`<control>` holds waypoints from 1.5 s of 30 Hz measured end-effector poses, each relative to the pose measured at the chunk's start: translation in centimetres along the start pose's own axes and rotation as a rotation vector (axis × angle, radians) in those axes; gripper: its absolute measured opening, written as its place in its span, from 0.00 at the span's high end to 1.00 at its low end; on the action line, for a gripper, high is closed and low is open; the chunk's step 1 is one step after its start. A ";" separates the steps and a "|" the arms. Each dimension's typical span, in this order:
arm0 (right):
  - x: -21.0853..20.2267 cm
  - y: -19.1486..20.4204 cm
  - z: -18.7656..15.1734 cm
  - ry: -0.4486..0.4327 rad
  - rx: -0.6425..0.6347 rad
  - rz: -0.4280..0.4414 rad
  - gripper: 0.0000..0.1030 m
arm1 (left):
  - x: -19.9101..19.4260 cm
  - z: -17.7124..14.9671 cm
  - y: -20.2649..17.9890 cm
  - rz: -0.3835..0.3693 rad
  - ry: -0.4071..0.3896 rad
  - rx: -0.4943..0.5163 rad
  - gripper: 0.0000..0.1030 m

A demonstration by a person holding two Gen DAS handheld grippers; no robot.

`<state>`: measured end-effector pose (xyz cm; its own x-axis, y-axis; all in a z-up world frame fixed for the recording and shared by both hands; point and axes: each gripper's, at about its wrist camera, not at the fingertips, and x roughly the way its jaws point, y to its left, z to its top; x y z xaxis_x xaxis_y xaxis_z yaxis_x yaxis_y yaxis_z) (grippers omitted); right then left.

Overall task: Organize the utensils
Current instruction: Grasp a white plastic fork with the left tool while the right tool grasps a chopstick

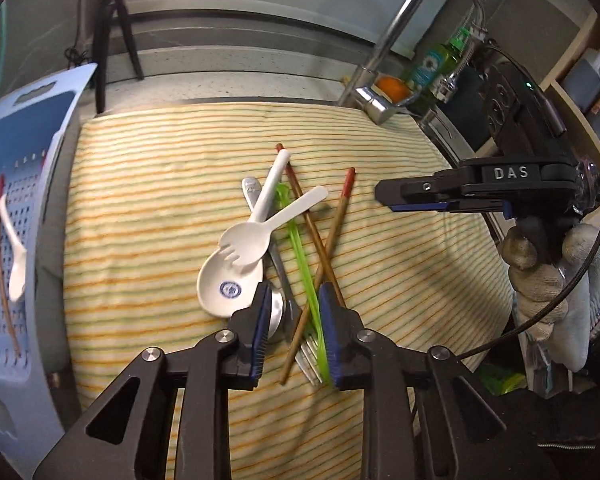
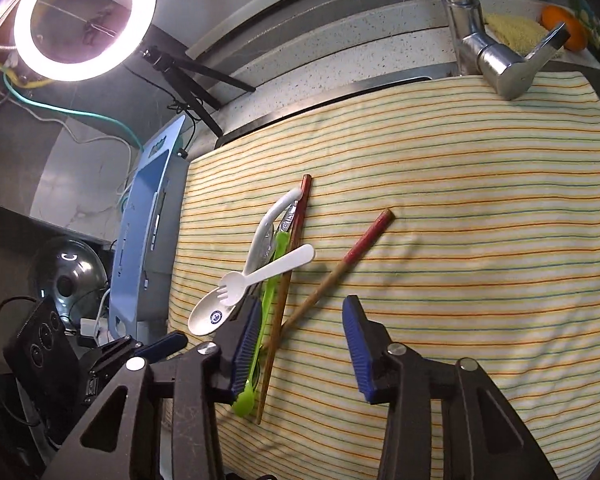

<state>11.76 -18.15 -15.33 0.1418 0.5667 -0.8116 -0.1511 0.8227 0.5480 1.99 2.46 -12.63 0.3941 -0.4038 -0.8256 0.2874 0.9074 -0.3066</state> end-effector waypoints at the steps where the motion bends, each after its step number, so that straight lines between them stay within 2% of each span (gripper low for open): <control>1: 0.3 -0.2 0.1 0.009 0.017 -0.004 0.69 | 0.2 0.5 -0.2 0.003 0.008 0.018 0.79; 5: 1.7 -1.0 0.3 0.039 0.073 0.006 0.71 | 1.7 2.8 -1.4 0.048 0.045 0.141 0.79; 10: 2.7 -1.7 0.5 0.041 0.138 -0.004 0.73 | 4.1 4.9 -2.1 0.058 0.129 0.265 0.79; 13: 3.4 -1.8 0.5 0.058 0.159 -0.018 0.76 | 5.3 5.6 -2.6 0.061 0.163 0.326 0.87; 21: 4.5 -2.2 0.1 0.057 0.228 -0.020 0.77 | 7.7 6.3 -2.2 0.065 0.231 0.385 0.88; 28: 4.9 -1.7 0.5 0.062 0.220 -0.043 0.78 | 8.4 6.4 -2.2 0.091 0.257 0.431 0.87; 32: 5.1 -1.6 0.7 0.066 0.199 -0.070 0.87 | 8.3 6.2 -2.1 0.096 0.248 0.429 0.90; 35: 5.1 -1.7 0.8 0.064 0.193 -0.065 0.87 | 8.1 6.2 -1.7 0.097 0.233 0.401 0.92; 39: 4.9 -1.7 0.7 0.056 0.187 -0.059 0.87 | 7.6 6.1 -0.9 0.090 0.215 0.341 0.92; 45: 3.1 -2.4 -0.1 0.008 0.195 -0.045 0.88 | 5.6 5.9 0.9 0.048 0.139 0.185 0.92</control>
<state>12.51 -18.38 -19.16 0.1363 0.5291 -0.8376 0.0475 0.8410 0.5390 9.60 0.36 -14.74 0.2905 -0.3294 -0.8984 0.4315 0.8831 -0.1842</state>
